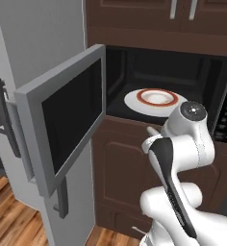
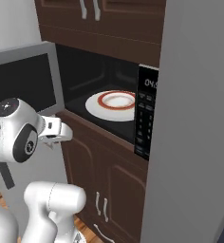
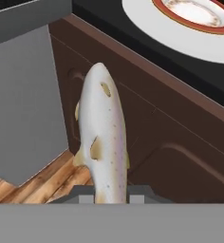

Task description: Transport the fish from the fridge to the microwave and turn on the microwave.

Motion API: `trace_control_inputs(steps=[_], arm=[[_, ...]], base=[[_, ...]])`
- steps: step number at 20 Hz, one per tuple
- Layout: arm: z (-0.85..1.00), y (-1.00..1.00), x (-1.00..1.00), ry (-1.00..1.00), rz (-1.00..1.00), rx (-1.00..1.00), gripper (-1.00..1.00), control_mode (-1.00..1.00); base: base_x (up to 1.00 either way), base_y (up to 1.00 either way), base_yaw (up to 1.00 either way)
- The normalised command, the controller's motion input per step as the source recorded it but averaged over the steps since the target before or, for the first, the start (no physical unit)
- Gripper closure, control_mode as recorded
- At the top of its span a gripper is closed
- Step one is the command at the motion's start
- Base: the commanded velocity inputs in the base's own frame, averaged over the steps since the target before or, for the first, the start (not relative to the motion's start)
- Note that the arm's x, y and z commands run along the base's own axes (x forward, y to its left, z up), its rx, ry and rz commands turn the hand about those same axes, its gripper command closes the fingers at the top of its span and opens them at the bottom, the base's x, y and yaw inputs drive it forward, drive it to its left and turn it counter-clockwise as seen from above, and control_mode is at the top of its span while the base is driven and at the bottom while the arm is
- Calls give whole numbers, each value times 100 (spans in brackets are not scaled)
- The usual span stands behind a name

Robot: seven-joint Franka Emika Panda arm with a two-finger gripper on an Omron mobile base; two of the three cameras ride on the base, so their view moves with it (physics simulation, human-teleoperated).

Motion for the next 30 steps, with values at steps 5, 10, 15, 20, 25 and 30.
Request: trace_control_inputs(steps=[5, 10, 15, 20, 25, 30], arm=[[0, -40, 0, -20, 4, 0, 100, -100], [0, -25, 27, -27, 0, 0, 100, -100], [0, -3, 30, -19, -3, -3, 100, -100], [2, -8, 23, -11, -14, -2, 100, -100], [23, -21, 12, -1, -9, 0, 100, -100], [25, -21, 18, 0, -3, 0, 100, -100]], base=[[1, -10, 3], [0, 0, 0], [0, 0, 0], [0, 0, 0], [0, 0, 0], [0, 0, 0]])
